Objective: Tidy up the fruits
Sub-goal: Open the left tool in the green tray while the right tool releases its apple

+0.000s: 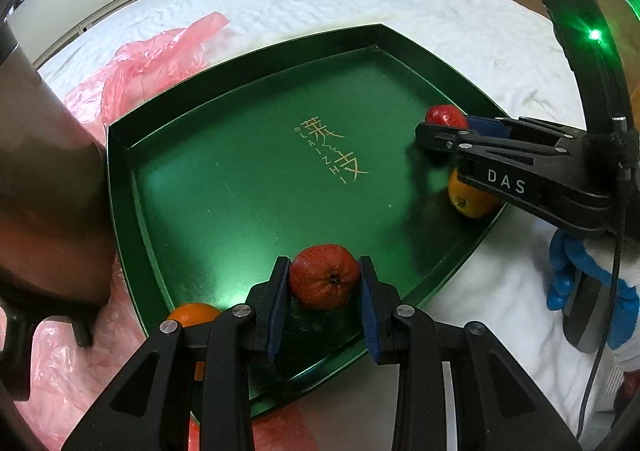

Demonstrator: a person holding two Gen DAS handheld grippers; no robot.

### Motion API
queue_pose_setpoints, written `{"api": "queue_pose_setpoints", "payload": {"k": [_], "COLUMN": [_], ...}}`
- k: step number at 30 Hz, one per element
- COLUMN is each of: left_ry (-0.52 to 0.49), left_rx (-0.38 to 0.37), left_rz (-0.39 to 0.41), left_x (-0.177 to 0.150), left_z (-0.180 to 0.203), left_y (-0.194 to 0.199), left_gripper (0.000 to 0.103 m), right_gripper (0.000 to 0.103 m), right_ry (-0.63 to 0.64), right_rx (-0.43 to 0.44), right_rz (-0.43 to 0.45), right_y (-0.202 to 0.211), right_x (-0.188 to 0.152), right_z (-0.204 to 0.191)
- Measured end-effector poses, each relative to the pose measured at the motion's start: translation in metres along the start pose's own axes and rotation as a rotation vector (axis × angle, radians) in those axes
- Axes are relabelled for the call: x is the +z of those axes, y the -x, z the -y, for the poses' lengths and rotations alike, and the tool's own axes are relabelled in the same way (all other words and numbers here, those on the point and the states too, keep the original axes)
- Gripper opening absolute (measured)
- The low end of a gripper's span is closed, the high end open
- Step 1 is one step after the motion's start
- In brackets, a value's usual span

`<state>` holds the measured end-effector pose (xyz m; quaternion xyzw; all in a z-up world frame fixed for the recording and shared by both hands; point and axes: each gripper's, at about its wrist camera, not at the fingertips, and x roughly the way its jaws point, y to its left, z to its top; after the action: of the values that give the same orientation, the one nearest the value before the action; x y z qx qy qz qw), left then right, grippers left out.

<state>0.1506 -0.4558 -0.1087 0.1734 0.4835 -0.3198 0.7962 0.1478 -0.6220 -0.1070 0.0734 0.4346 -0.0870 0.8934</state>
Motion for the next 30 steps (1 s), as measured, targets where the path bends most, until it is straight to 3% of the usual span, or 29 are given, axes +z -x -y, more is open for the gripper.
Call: {"api": "queue_pose_setpoints", "payload": {"k": [3, 4, 5, 6, 7, 8, 11, 15, 30], "left_ry": [0.002, 0.003, 0.005, 0.006, 0.006, 0.005, 0.013, 0.006, -0.055], "left_rx": [-0.001, 0.001, 0.005, 0.014, 0.019, 0.023, 0.041, 0.054, 0.086], "left_rz": [-0.005, -0.005, -0.008, -0.009, -0.005, 0.001, 0.020, 0.058, 0.210], "left_x": [0.002, 0.002, 0.003, 0.003, 0.004, 0.004, 0.006, 0.007, -0.033], "left_z": [0.000, 0.000, 0.000, 0.000, 0.000, 0.000, -0.001, 0.001, 0.004], "left_y": [-0.002, -0.002, -0.003, -0.003, -0.003, -0.001, 0.005, 0.021, 0.110], "left_gripper": [0.029, 0.029, 0.031, 0.033, 0.034, 0.037, 0.047, 0.051, 0.052], "right_gripper": [0.062, 0.067, 0.081, 0.087, 0.100, 0.103, 0.103, 0.103, 0.103], "right_ry": [-0.003, -0.005, -0.007, -0.005, -0.002, 0.002, 0.002, -0.001, -0.008], "right_rx": [-0.001, -0.001, -0.003, -0.008, -0.015, -0.020, -0.015, -0.013, -0.007], "right_rz": [-0.006, -0.007, -0.005, 0.000, 0.006, 0.012, 0.028, 0.053, 0.153], "right_y": [0.000, 0.000, 0.001, 0.003, 0.003, 0.005, 0.012, 0.026, 0.099], "right_x": [0.001, 0.001, 0.002, 0.002, 0.003, 0.004, 0.006, 0.008, -0.006], "right_z": [0.000, 0.000, -0.001, -0.002, -0.003, -0.004, -0.006, -0.007, -0.036]}}
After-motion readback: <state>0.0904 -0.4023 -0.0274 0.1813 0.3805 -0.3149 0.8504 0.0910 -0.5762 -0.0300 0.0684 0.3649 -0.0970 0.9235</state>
